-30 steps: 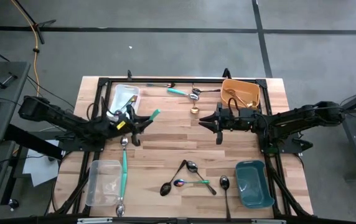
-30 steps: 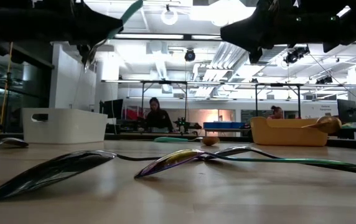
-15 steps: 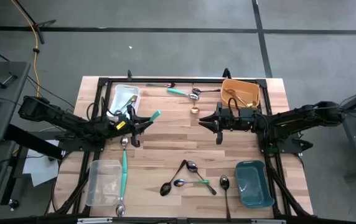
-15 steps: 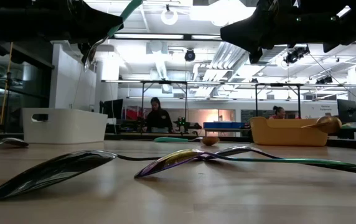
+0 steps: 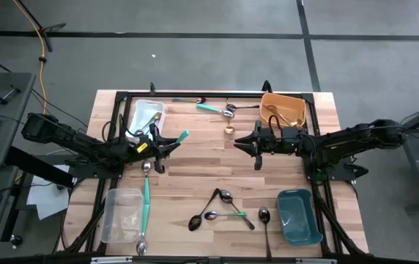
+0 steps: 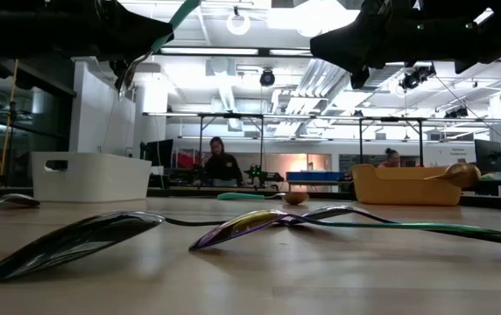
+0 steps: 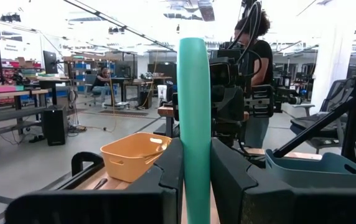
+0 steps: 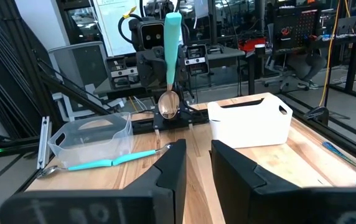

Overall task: Sort silverware by color (type)
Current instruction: Put the green spoon into the blue bin

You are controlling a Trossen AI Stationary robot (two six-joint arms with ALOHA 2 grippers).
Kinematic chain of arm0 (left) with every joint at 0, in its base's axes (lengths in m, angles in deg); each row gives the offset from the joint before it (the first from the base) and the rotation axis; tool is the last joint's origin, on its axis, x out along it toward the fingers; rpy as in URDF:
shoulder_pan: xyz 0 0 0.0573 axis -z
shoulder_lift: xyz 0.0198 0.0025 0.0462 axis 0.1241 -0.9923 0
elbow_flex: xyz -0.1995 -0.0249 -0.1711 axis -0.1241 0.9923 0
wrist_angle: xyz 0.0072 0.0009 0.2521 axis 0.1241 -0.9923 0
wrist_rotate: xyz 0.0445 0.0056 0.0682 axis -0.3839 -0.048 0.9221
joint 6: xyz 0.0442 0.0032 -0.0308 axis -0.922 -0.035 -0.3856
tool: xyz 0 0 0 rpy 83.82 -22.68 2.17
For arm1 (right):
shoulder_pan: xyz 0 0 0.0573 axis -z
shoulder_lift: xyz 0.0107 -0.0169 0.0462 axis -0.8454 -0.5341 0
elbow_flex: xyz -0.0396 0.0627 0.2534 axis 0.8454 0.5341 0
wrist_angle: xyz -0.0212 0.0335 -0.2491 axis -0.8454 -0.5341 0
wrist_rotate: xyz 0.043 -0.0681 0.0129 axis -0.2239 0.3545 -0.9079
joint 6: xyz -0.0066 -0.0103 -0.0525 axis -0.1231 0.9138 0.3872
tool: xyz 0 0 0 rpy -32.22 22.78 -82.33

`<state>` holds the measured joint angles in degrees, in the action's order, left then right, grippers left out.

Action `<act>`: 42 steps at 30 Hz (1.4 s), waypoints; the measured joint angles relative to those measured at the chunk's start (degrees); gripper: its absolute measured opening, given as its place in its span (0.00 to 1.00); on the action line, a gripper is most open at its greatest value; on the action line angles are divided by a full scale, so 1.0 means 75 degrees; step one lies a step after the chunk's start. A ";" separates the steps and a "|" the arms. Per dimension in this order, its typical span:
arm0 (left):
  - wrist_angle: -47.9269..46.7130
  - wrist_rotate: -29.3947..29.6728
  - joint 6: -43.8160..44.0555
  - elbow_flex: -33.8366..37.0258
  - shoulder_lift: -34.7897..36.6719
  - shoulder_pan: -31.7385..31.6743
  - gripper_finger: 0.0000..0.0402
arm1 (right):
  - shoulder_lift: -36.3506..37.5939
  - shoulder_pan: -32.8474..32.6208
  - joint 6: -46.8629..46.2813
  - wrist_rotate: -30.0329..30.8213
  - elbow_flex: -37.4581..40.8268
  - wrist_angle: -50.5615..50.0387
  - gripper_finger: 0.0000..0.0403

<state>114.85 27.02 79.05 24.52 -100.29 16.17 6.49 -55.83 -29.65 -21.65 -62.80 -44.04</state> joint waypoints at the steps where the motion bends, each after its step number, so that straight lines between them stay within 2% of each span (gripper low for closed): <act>1: 0.0000 0.0001 0.0002 0.0000 0.0000 0.0000 0.10 | 0.0000 0.0000 0.0000 0.0000 0.0000 0.0001 0.17; 42: -0.0015 0.0001 -0.0093 -0.0003 0.0000 0.0000 0.10 | 0.0000 0.0000 -0.0402 0.0000 0.0000 0.0007 0.17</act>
<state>114.74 27.03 78.35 24.50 -100.29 16.17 6.49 -55.83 -32.67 -21.65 -62.80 -43.99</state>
